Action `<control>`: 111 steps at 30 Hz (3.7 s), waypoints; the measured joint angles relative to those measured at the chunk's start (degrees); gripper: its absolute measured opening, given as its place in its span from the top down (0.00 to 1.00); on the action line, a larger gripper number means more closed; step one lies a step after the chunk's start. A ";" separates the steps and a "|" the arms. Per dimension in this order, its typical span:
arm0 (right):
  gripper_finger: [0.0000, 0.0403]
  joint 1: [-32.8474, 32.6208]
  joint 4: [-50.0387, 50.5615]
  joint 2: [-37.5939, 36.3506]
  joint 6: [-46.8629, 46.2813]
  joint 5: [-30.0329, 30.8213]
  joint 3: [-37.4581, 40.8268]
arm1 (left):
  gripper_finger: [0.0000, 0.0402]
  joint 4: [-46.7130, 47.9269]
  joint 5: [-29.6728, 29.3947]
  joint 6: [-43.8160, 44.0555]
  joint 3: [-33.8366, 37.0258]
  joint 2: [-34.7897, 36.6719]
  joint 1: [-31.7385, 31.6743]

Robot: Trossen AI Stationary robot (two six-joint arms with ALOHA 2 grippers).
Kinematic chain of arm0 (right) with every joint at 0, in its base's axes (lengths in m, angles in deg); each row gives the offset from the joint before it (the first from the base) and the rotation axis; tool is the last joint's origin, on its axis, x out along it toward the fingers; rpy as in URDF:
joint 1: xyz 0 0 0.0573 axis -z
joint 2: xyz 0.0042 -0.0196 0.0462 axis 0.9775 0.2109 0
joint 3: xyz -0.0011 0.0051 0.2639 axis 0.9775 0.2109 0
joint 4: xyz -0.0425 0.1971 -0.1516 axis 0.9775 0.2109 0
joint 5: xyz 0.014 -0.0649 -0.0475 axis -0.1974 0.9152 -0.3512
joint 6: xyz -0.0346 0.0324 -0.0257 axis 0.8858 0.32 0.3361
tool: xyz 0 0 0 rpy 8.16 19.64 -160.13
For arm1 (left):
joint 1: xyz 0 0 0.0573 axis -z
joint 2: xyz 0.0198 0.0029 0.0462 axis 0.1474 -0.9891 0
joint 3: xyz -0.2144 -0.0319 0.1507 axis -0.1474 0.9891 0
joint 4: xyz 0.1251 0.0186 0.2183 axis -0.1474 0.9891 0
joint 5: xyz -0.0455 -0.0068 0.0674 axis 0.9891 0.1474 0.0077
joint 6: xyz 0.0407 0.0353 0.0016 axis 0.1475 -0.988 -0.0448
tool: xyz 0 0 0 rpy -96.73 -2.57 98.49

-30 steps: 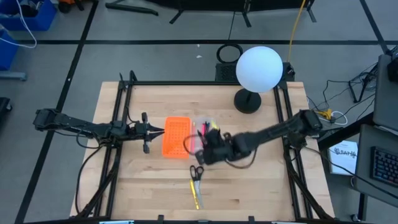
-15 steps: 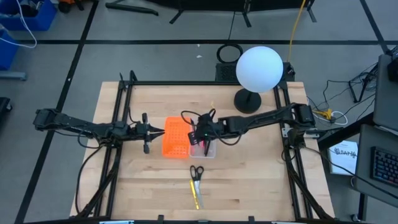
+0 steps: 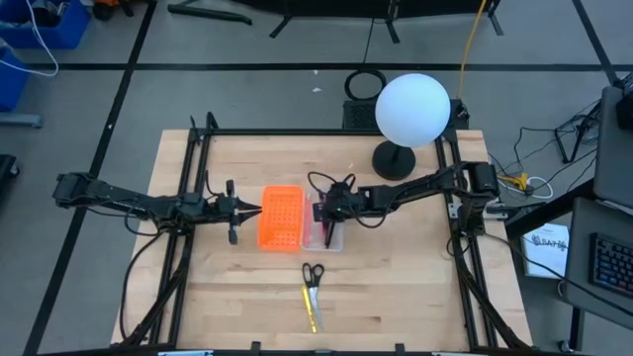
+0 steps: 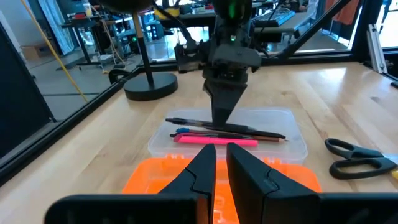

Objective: Pick & place school supplies into a supply box
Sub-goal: Put the black transparent pen into the supply box, then put the yellow marker pen into the supply box

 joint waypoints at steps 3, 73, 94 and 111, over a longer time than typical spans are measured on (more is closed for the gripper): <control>0.95 0.27 0.61 0.02 0.43 -0.16 0.37 | 0.88 0.00 -0.01 -0.02 0.00 0.01 0.00; 1.00 -15.95 -49.41 -20.57 76.03 11.56 35.38 | 0.99 9.17 -18.32 35.79 -8.00 -9.45 29.04; 1.00 -26.65 -53.49 -20.70 82.79 11.73 35.38 | 0.99 47.84 4.79 36.87 -75.86 -72.71 28.82; 1.00 -26.71 -55.03 -20.70 84.74 12.03 35.38 | 0.60 75.65 4.46 4.22 -104.24 -90.77 27.74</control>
